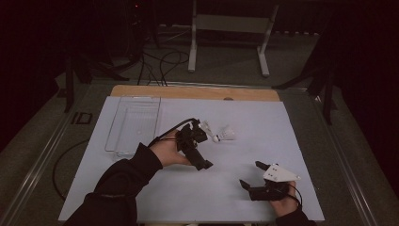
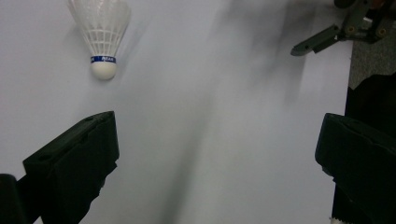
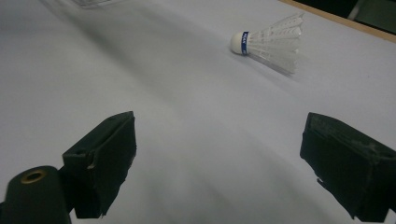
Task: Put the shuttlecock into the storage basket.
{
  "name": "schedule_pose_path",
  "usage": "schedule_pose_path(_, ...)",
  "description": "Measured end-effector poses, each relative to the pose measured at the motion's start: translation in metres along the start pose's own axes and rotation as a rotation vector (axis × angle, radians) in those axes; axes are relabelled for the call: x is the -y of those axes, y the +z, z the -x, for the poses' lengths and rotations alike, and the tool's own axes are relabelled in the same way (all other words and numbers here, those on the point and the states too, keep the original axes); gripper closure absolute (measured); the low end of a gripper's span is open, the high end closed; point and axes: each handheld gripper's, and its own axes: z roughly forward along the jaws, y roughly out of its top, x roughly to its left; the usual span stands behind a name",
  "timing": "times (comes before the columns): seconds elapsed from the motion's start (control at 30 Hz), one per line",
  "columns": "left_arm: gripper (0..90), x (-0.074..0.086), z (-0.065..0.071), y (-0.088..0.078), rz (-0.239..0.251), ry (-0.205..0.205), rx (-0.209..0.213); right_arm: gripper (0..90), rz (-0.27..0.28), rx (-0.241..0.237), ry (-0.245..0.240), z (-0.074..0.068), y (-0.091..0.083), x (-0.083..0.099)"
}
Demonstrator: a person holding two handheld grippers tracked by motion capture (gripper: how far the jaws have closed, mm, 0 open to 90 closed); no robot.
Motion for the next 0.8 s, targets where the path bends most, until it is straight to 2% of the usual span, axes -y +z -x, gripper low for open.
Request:
schedule_pose_path(0.17,0.4,-0.003,-0.003,0.001,0.005,0.0,0.003,10.5,-0.001,0.001,0.002,0.0,-0.001,0.0)
schedule_pose_path(0.4,0.4,-0.006,-0.009,-0.002,0.037,0.006,-0.005,10.5,-0.002,-0.002,0.002,0.0,0.0,0.0)
schedule_pose_path(0.6,0.4,-0.011,-0.017,-0.004,0.051,-0.005,-0.004,10.5,-0.001,-0.002,0.009,0.0,0.0,0.0)
schedule_pose_path(0.73,0.4,-0.013,-0.023,-0.004,0.076,-0.012,0.003,10.5,-0.001,-0.005,0.009,0.0,0.0,0.0)
schedule_pose_path(0.8,0.4,-0.014,-0.026,-0.003,0.086,-0.011,-0.011,10.5,-0.001,-0.002,0.008,0.0,0.0,0.0)
